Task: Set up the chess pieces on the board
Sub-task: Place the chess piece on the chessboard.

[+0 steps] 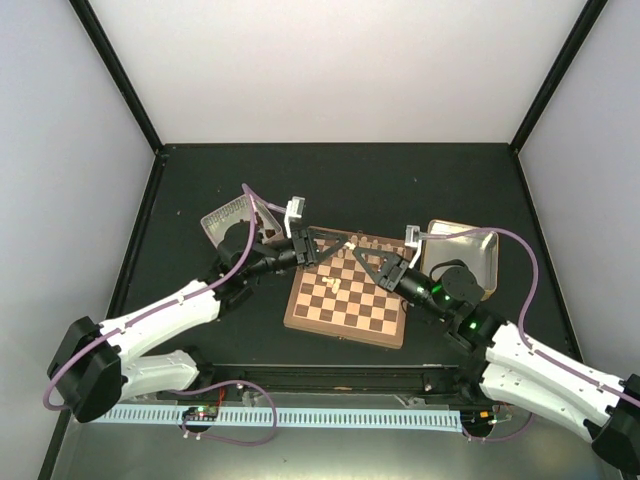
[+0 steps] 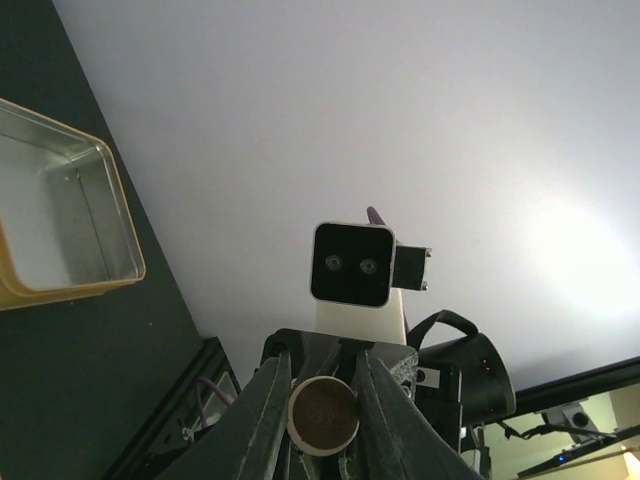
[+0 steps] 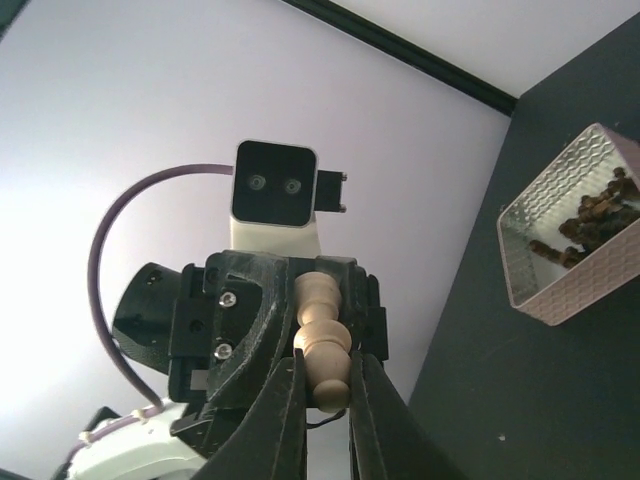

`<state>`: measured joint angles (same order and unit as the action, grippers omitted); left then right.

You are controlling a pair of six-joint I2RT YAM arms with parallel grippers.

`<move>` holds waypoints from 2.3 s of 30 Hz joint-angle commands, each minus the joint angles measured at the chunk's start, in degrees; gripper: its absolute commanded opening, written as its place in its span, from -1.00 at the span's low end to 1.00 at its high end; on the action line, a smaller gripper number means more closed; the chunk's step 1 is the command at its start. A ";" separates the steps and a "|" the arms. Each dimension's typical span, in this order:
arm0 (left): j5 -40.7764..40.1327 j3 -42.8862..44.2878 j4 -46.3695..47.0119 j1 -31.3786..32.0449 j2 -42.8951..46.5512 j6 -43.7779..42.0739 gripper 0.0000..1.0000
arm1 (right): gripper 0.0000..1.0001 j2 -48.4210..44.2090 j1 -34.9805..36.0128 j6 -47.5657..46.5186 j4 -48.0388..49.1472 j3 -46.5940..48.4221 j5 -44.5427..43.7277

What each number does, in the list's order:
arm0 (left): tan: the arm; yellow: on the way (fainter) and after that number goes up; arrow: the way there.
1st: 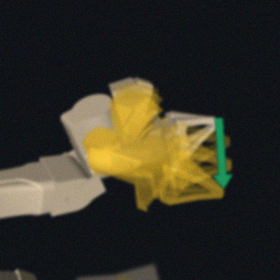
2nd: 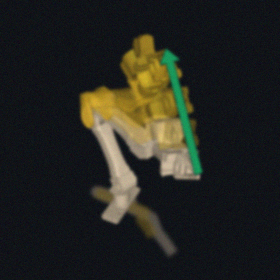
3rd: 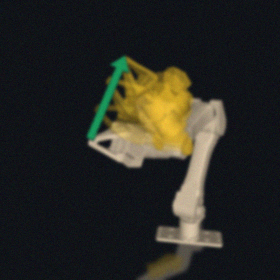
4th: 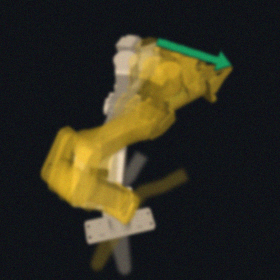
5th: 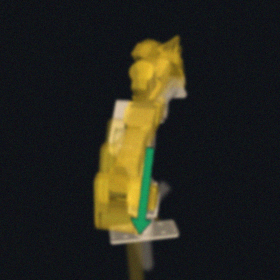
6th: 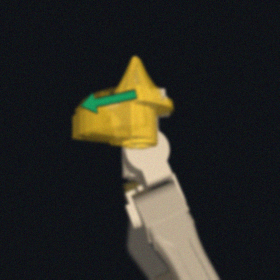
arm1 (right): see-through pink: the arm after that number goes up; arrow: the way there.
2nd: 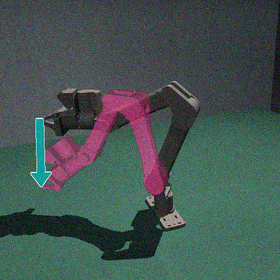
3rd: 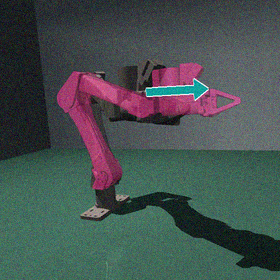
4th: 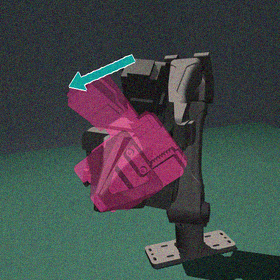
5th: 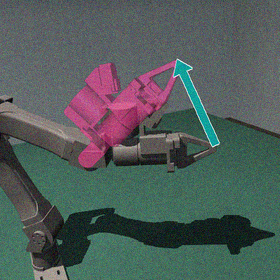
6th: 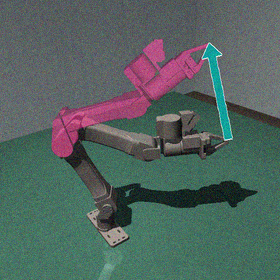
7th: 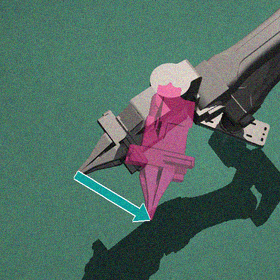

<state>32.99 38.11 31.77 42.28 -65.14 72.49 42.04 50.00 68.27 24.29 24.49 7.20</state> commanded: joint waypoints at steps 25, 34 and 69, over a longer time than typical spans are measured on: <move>-36.94 -2.95 -55.16 -6.54 24.62 -38.45 0.70 | -0.97 43.31 -12.34 -46.59 -78.94 59.06 -4.76; -37.80 -4.27 -59.33 -6.97 25.86 -42.26 0.71 | -0.97 62.50 -11.11 -48.99 -86.83 74.64 -7.92; -33.16 -4.56 -56.99 -7.37 21.99 -43.21 0.73 | -0.95 85.25 -9.85 -50.77 -93.56 88.26 -12.78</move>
<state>-0.86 33.45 -26.06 35.55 -42.96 30.11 126.37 39.51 18.20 -68.31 110.83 -4.64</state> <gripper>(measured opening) 0.865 0.102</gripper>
